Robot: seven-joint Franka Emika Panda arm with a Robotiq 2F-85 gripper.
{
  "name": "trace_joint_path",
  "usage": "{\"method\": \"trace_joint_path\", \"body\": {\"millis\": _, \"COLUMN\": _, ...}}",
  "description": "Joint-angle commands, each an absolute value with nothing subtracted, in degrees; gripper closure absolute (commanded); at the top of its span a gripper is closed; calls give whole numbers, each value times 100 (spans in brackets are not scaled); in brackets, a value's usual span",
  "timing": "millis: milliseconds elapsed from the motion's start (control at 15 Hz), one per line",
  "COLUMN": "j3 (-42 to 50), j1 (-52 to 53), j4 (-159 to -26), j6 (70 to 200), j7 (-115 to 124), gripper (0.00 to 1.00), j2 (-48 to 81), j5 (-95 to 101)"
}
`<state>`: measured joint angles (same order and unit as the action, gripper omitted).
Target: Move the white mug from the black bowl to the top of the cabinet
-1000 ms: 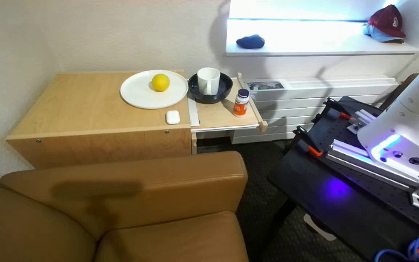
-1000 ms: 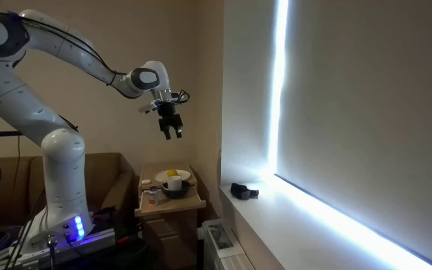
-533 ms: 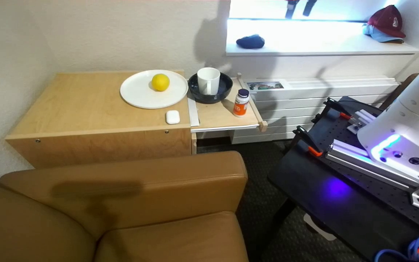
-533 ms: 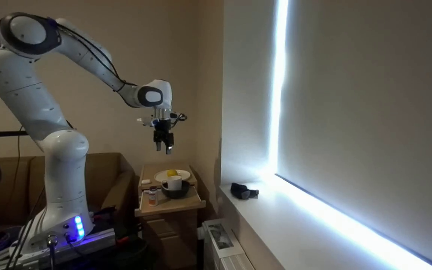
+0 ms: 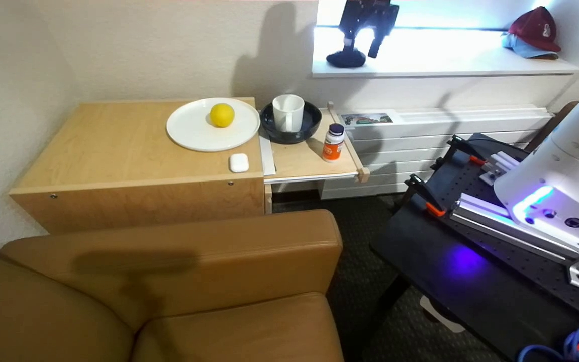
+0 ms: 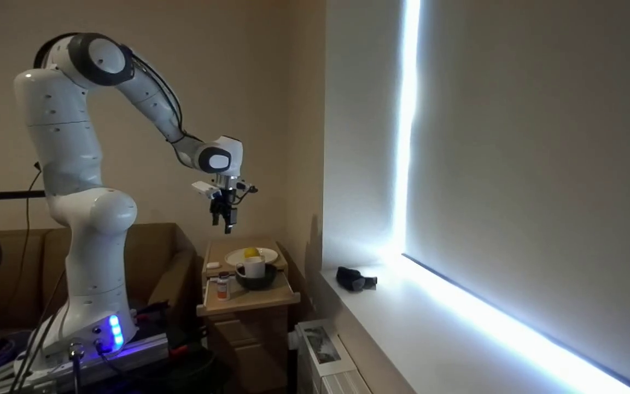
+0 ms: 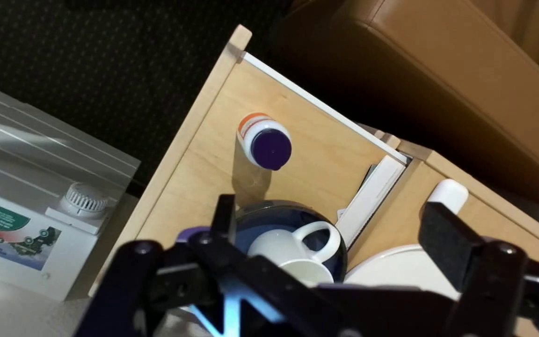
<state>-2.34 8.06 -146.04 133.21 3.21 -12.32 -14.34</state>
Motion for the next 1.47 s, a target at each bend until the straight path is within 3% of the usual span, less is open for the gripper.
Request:
{"method": "trace_joint_path", "body": {"millis": 0, "j3": -427, "j1": 587, "j4": -14472, "j6": 13582, "j7": 898, "gripper": 0, "j2": -890, "j5": -1017}}
{"method": "trace_joint_path", "body": {"millis": 267, "j3": -640, "j1": 651, "j4": -14158, "j6": 14900, "j7": 2250, "gripper": 0, "j2": 233, "j5": -1079}}
{"method": "trace_joint_path", "body": {"millis": 533, "j3": -385, "j1": 854, "j4": -13853, "j6": 15907, "j7": 4069, "gripper": 0, "j2": 1236, "j5": 88}}
{"method": "trace_joint_path", "body": {"millis": 1000, "j3": -61, "j1": 1098, "j4": -13797, "j6": 15887, "j7": 4422, "gripper": 0, "j2": 1453, "j5": 341}}
{"method": "trace_joint_path", "body": {"millis": 1400, "j3": 352, "j1": 1367, "j4": -13268, "j6": 16819, "j7": 5302, "gripper": 0, "j2": 2411, "j5": 109}}
